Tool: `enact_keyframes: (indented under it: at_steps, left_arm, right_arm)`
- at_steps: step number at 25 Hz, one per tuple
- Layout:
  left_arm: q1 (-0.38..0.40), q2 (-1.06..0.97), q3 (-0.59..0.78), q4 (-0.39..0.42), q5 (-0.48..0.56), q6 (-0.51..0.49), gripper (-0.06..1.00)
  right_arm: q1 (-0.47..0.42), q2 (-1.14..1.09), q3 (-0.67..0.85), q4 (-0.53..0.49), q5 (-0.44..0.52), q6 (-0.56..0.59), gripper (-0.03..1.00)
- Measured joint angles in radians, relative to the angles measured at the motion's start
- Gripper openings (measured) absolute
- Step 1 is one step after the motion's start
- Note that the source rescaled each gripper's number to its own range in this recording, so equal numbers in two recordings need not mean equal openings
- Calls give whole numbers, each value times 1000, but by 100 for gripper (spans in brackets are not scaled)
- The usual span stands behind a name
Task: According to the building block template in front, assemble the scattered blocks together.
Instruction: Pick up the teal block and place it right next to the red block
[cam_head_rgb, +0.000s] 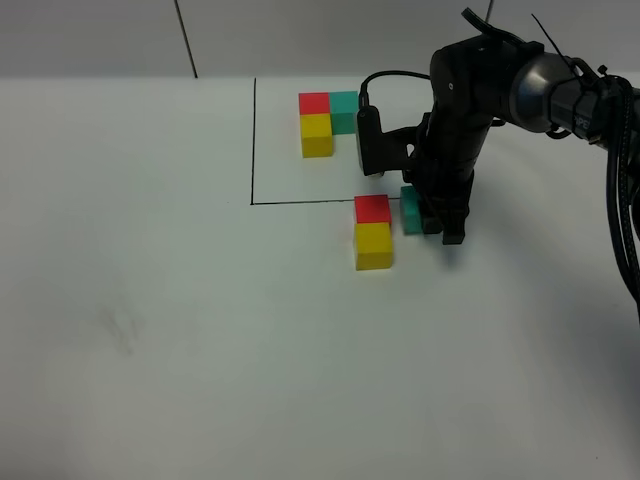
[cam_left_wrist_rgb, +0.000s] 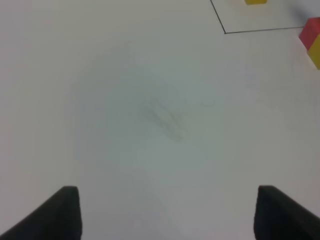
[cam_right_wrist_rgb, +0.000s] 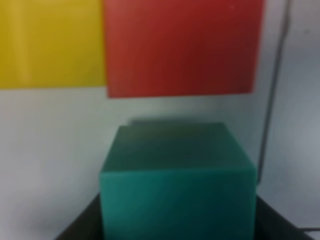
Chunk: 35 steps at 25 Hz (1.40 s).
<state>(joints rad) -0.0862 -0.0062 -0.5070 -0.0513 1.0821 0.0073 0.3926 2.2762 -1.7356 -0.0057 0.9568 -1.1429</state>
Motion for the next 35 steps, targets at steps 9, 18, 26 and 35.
enact_keyframes:
  at_steps: [9,18,26,35]
  left_arm:
    - [0,0,0,0,0,0,57]
    - [0,0,0,0,-1,-2,57]
    - [0,0,0,0,-1,-2,57]
    - [0,0,0,0,-1,-2,57]
  right_arm:
    - [0,8,0,0,-15,17,1]
    - [0,33,-1,6,-13,31,1]
    - [0,34,-1,20,-17,32,1]
    - [0,34,-1,64,-34,33,1]
